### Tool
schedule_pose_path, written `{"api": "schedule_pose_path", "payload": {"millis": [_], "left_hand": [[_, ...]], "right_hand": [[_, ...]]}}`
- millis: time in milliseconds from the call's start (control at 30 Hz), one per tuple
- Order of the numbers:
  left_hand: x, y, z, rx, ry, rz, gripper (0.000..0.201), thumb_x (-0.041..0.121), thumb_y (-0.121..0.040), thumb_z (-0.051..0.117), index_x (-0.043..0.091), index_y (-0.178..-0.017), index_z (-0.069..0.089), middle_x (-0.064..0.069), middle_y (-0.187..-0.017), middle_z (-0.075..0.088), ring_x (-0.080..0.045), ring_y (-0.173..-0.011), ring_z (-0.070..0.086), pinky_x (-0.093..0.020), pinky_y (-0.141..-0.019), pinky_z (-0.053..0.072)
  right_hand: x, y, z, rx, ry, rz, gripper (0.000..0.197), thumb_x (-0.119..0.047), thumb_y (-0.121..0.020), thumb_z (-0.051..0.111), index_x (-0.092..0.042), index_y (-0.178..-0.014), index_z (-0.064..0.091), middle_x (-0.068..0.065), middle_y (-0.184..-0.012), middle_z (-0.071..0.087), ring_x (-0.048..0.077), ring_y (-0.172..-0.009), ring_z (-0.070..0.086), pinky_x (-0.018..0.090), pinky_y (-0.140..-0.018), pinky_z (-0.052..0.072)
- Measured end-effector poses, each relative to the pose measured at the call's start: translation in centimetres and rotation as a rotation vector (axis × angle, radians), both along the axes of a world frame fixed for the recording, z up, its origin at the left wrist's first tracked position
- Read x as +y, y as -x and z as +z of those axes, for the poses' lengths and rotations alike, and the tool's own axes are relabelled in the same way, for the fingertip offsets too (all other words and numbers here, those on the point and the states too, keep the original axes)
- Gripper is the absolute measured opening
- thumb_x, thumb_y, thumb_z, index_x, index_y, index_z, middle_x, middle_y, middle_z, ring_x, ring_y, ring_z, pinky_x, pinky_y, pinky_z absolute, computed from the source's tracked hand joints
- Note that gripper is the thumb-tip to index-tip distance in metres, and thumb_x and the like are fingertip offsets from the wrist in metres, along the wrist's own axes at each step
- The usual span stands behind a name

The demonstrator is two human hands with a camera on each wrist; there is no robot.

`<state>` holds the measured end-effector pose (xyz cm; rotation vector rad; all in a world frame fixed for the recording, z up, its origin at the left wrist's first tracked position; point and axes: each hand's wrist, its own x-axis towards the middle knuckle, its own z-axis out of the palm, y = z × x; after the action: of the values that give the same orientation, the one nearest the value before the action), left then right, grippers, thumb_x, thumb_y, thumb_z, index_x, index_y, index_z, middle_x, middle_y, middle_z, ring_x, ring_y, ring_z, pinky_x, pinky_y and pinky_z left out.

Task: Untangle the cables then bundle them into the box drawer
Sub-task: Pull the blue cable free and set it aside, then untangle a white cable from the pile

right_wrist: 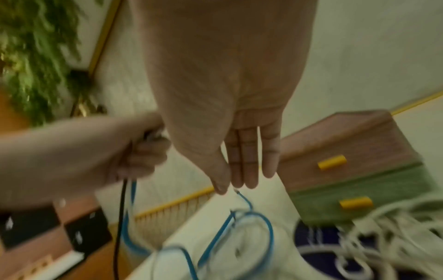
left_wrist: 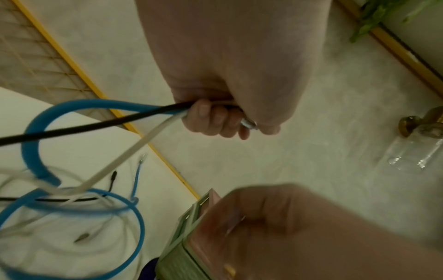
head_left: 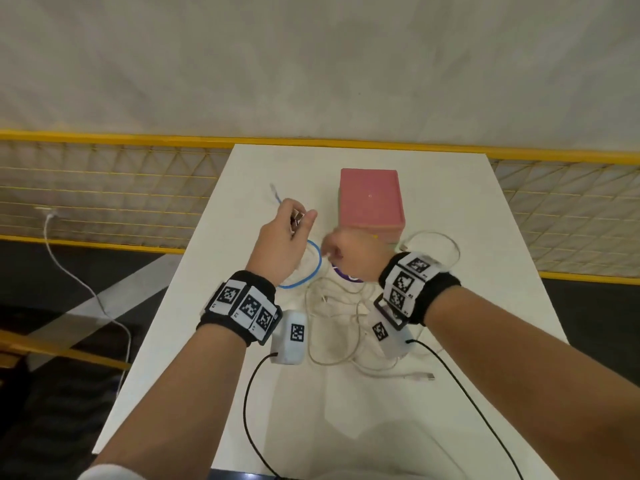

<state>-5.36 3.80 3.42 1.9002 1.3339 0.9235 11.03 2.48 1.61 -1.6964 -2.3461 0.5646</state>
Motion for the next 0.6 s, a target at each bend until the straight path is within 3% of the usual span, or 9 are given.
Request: {"api": "schedule_pose_path", "payload": {"millis": [67,167,267,400,467,600], "left_hand": [[-0.5,0.3,-0.7,0.011,0.018,-0.020,0.023,0.038,-0.101,0.042,0.018,-0.089,0.046,0.003,-0.064,0.045,-0.006,-0.054,0.042,-0.027,-0.059,0.035],[-1.0,0.8,-1.8,-0.005,0.053,0.005,0.025,0.039,-0.101,0.040,0.020,-0.085,0.044,0.005,-0.062,0.042,-0.010,-0.055,0.040,-0.030,-0.060,0.034],[-1.5,1.1,-2.6,-0.025,0.107,0.024,0.027,0.040,-0.101,0.041,0.017,-0.087,0.045,0.005,-0.066,0.044,-0.013,-0.058,0.041,-0.031,-0.062,0.035],[-2.0,0.8,-2.7,-0.081,0.168,0.038,0.031,0.039,-0.095,0.056,0.013,-0.084,0.044,0.007,-0.066,0.039,-0.002,-0.055,0.039,-0.015,-0.059,0.033],[-2.1,0.6,-2.9,-0.085,0.142,0.043,0.030,0.032,-0.091,0.065,0.013,-0.084,0.043,0.008,-0.067,0.039,0.001,-0.054,0.039,-0.011,-0.059,0.035],[-2.3,0.5,-3.1,-0.171,0.103,0.086,0.013,0.015,-0.092,0.062,0.011,-0.092,0.050,0.009,-0.075,0.049,0.007,-0.062,0.047,-0.006,-0.065,0.038]], "right_hand": [[-0.9,0.7,-2.6,-0.144,0.122,0.033,0.022,-0.009,-0.085,0.051,-0.008,-0.098,0.069,0.013,-0.105,0.064,0.031,-0.098,0.061,0.036,-0.083,0.048],[-1.7,1.7,-5.9,-0.357,0.296,0.081,0.024,-0.007,-0.088,0.047,0.000,-0.105,0.063,0.018,-0.112,0.063,0.034,-0.106,0.060,0.041,-0.088,0.050],[-2.2,2.4,-7.4,-0.451,0.310,0.046,0.027,-0.011,-0.091,0.046,-0.002,-0.115,0.054,0.016,-0.121,0.056,0.037,-0.109,0.058,0.042,-0.088,0.050],[-2.4,3.3,-7.4,-0.526,0.258,0.024,0.025,-0.010,-0.094,0.045,-0.004,-0.117,0.053,0.014,-0.121,0.058,0.036,-0.110,0.059,0.042,-0.085,0.046],[-2.4,3.5,-7.1,-0.561,0.239,0.012,0.024,-0.010,-0.095,0.045,-0.006,-0.117,0.053,0.012,-0.120,0.060,0.034,-0.110,0.059,0.041,-0.090,0.042],[-3.1,3.1,-7.8,-0.531,0.164,0.006,0.025,-0.010,-0.092,0.044,-0.010,-0.116,0.052,0.009,-0.116,0.060,0.030,-0.106,0.059,0.041,-0.095,0.038]]}}
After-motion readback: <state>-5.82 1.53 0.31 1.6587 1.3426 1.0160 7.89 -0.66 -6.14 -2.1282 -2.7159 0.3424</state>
